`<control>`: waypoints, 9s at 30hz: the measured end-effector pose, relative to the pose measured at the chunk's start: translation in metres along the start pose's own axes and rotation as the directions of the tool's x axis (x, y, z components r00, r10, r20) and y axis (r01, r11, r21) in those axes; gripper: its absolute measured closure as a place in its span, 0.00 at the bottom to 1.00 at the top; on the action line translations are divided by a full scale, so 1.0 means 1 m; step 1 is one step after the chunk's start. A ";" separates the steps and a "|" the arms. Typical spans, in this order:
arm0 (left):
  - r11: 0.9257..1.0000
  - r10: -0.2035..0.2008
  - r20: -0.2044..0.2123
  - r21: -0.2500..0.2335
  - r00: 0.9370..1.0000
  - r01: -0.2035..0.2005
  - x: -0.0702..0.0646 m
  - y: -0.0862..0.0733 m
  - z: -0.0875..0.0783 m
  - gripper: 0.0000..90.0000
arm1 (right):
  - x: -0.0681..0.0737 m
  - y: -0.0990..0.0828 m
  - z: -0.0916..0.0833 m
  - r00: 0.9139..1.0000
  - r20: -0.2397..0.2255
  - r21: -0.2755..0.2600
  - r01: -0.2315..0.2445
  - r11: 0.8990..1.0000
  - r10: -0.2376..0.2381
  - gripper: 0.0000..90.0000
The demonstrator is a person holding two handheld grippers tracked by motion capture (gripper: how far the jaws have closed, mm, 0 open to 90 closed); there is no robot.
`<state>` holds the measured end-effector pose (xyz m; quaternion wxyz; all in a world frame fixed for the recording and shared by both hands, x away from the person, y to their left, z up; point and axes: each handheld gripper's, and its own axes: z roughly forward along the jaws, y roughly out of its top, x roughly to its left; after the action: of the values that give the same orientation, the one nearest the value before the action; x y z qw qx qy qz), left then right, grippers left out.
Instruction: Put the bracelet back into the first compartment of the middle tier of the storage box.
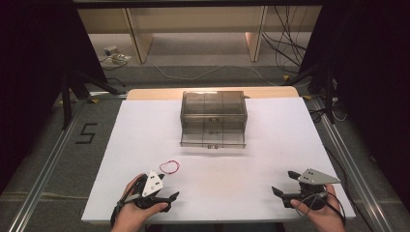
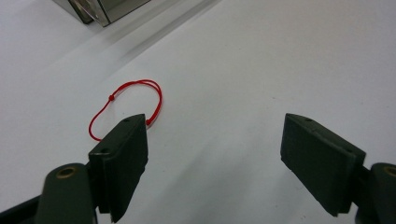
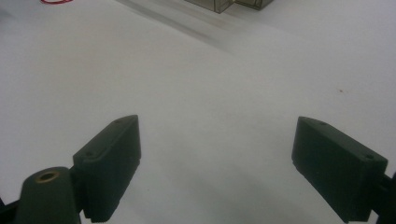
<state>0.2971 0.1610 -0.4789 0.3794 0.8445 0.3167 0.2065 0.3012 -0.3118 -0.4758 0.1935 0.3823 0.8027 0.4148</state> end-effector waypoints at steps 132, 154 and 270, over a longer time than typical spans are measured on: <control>0.998 -0.042 0.017 0.040 0.999 0.042 -0.002 -0.010 -0.007 0.24 | 0.165 0.170 0.230 0.865 -0.437 0.009 0.277 0.961 -0.246 0.98; 0.998 -0.042 0.016 0.041 0.999 0.041 -0.002 -0.010 -0.007 0.24 | 0.154 0.184 0.218 0.875 -0.415 -0.015 0.267 0.964 -0.249 0.98; 0.999 -0.043 0.018 0.033 0.999 0.042 -0.002 -0.008 -0.007 0.24 | 0.090 0.205 0.234 0.949 -0.294 0.083 0.144 0.986 -0.114 0.98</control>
<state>0.2885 0.1669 -0.4812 0.3729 0.8455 0.3343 0.1853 0.4842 -0.0460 -0.4441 0.0811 0.2739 0.8661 0.4102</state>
